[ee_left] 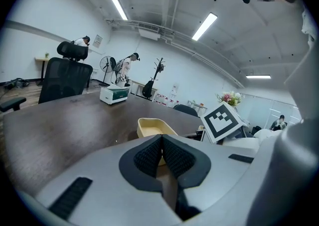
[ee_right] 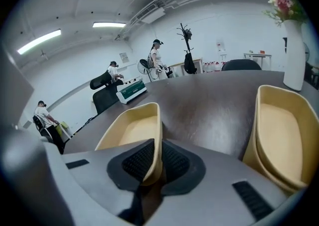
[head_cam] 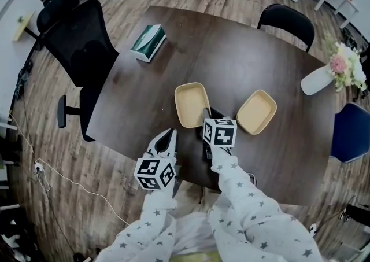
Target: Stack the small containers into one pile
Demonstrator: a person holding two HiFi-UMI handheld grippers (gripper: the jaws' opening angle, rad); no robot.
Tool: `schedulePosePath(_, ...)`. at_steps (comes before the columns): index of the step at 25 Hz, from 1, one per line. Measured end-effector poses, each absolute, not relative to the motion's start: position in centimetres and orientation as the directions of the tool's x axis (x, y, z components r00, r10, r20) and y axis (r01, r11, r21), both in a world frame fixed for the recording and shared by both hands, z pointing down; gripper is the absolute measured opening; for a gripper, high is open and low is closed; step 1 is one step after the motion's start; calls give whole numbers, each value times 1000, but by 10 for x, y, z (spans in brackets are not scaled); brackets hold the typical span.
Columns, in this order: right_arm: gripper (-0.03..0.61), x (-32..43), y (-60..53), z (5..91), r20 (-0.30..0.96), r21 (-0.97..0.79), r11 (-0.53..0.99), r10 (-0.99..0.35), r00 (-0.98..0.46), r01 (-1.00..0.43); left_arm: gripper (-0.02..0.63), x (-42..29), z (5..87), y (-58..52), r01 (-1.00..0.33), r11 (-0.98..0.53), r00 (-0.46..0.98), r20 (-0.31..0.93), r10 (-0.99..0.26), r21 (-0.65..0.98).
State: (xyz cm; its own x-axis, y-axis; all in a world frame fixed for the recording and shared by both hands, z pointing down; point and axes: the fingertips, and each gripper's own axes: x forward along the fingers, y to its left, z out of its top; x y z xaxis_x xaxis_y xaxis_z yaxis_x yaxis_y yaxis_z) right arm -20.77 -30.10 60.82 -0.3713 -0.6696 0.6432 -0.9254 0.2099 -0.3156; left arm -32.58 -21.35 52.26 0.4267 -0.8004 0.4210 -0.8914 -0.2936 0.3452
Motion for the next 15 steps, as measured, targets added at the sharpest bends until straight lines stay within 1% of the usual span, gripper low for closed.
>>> schedulePosePath(2, 40, -207, -302, 608, 646, -297, 206, -676, -355, -932, 26, -326, 521, -216, -889, -303, 434, 417, -799, 343)
schedulePosePath(9, 38, -201, -305, 593, 619, -300, 159, -718, -319, -940, 26, -331, 512, -226, -884, -332, 447, 393, -803, 327)
schedulePosePath(15, 37, -186, -300, 568, 555, -366, 105, -773, -307, -925, 25, -329, 501, -233, -886, -341, 444, 366, -818, 313)
